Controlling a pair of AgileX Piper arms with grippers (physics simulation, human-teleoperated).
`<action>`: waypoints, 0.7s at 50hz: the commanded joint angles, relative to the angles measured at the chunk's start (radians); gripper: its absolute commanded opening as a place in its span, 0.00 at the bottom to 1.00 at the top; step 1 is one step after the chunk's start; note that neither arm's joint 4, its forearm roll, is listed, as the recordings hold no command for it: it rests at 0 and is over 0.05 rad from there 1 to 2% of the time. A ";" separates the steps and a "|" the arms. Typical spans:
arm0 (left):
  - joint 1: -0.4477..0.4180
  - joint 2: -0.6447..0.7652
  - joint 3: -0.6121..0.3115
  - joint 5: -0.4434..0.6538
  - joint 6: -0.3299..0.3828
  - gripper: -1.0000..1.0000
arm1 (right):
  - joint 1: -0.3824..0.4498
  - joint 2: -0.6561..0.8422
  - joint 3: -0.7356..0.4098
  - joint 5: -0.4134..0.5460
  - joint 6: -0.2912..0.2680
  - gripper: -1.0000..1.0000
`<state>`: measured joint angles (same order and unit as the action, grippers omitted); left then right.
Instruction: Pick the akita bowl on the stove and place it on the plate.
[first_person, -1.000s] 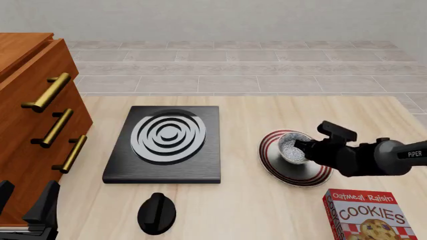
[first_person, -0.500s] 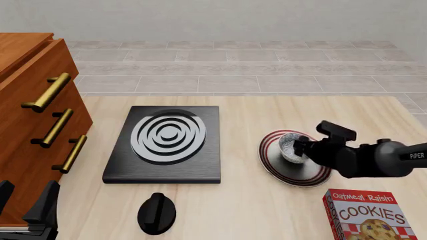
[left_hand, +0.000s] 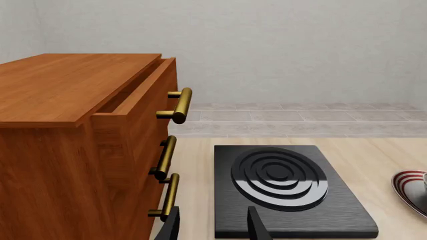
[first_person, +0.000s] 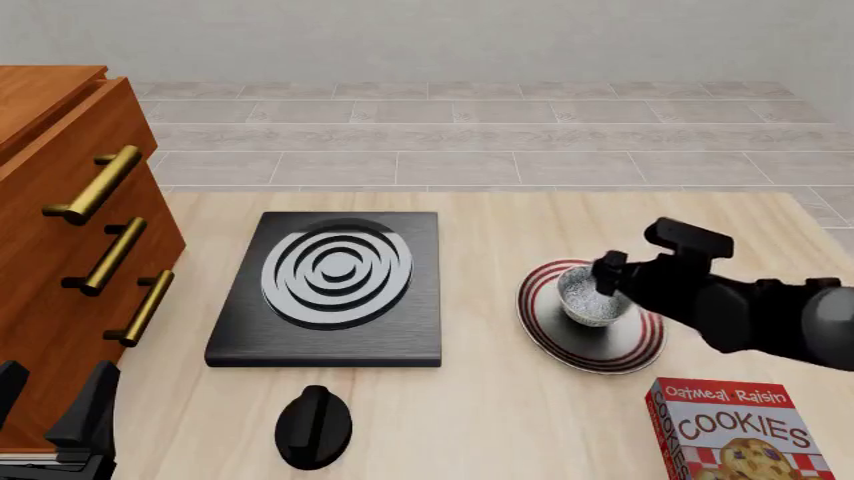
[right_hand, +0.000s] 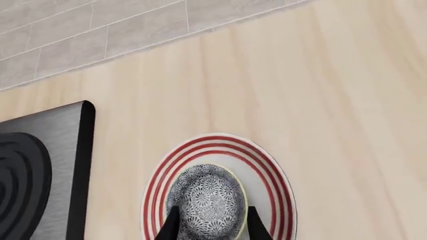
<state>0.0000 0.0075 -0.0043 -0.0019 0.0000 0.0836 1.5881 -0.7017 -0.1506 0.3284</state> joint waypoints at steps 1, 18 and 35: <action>0.000 0.000 0.000 0.000 0.000 1.00 | -0.006 -0.072 0.018 0.031 -0.014 1.00; 0.000 0.000 0.000 0.000 0.000 1.00 | 0.024 -0.158 0.025 0.079 -0.015 1.00; 0.000 0.000 0.000 0.000 0.000 1.00 | 0.075 -0.204 0.048 0.078 0.018 1.00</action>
<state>0.0000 0.0075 -0.0043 -0.0019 0.0000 0.1342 1.4002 -0.6617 -0.0674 0.3294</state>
